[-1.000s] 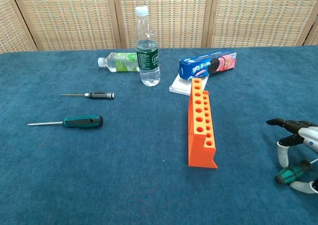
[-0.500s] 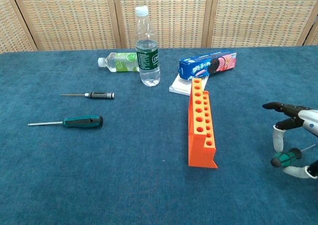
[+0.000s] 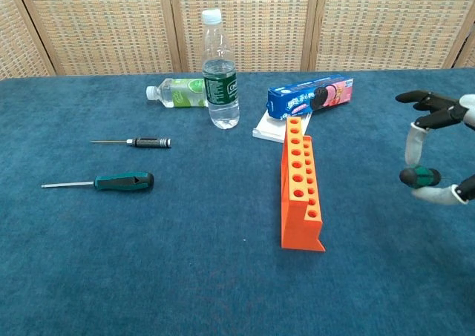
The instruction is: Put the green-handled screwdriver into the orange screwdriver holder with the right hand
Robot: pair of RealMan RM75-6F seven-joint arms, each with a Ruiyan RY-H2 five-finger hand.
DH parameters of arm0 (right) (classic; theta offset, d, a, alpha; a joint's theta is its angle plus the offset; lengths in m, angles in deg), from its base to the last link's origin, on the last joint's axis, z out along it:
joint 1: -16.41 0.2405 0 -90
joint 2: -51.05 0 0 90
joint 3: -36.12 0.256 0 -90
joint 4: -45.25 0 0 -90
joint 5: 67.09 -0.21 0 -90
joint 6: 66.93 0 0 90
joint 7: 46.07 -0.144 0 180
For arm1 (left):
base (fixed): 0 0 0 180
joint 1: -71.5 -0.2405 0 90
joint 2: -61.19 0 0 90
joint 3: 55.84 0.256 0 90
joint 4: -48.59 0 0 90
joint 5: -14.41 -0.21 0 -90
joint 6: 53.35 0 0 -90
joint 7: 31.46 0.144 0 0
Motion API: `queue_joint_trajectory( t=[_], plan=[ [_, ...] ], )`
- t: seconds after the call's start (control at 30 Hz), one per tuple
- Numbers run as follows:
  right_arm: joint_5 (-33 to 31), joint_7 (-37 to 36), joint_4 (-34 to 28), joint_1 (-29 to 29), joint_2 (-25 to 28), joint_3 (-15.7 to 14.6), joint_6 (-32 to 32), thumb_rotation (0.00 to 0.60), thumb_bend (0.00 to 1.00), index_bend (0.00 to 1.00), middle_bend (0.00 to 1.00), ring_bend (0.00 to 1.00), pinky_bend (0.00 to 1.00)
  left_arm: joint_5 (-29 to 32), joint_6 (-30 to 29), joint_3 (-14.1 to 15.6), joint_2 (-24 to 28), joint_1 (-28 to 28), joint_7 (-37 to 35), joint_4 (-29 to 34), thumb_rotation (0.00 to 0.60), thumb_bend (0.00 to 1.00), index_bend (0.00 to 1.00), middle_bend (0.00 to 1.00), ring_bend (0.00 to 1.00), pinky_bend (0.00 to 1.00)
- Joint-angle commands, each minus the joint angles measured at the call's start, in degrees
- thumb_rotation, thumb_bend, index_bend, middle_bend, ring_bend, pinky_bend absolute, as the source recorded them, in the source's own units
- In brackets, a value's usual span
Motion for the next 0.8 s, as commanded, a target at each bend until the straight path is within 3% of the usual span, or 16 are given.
queue_joint_trajectory(
  t=[0.03, 0.2, 0.37, 0.57, 0.8],
  plan=[
    [-3.8, -1.8, -6.0, 0.5, 2.7, 2.4, 0.8, 0.600, 0.22, 0.64, 0.01, 0.00, 0.00, 0.0, 0.0, 0.0, -0.1, 0.0, 0.1, 0.0, 0.600, 0.00, 0.00, 0.00, 0.00, 0.00],
    [-12.6, -5.9, -15.6, 1.0, 5.9, 7.1, 2.1, 0.600, 0.22, 0.64, 0.01, 0.00, 0.00, 0.2, 0.1, -0.1, 0.0, 0.0, -0.2, 0.0, 0.600, 0.00, 0.00, 0.00, 0.00, 0.00],
    [-19.6, -12.4, -21.1, 1.7, 8.8, 10.4, 5.2, 0.600, 0.22, 0.64, 0.01, 0.00, 0.00, 0.1, 0.1, -0.1, 0.0, 0.0, -0.3, -0.1, 0.600, 0.00, 0.00, 0.00, 0.00, 0.00],
    [-25.6, -20.8, -23.6, 2.8, 12.3, 13.9, 10.1, 0.600, 0.22, 0.64, 0.01, 0.00, 0.00, 0.1, 0.1, -0.1, 0.0, 0.1, -0.4, -0.2, 0.600, 0.00, 0.00, 0.00, 0.00, 0.00],
    [-29.5, -28.0, -24.6, 3.4, 12.2, 16.7, 11.7, 0.600, 0.22, 0.64, 0.01, 0.00, 0.00, 0.3, 0.1, -0.2, -0.1, 0.1, -0.7, -0.3, 0.600, 0.00, 0.00, 0.00, 0.00, 0.00]
  ],
)
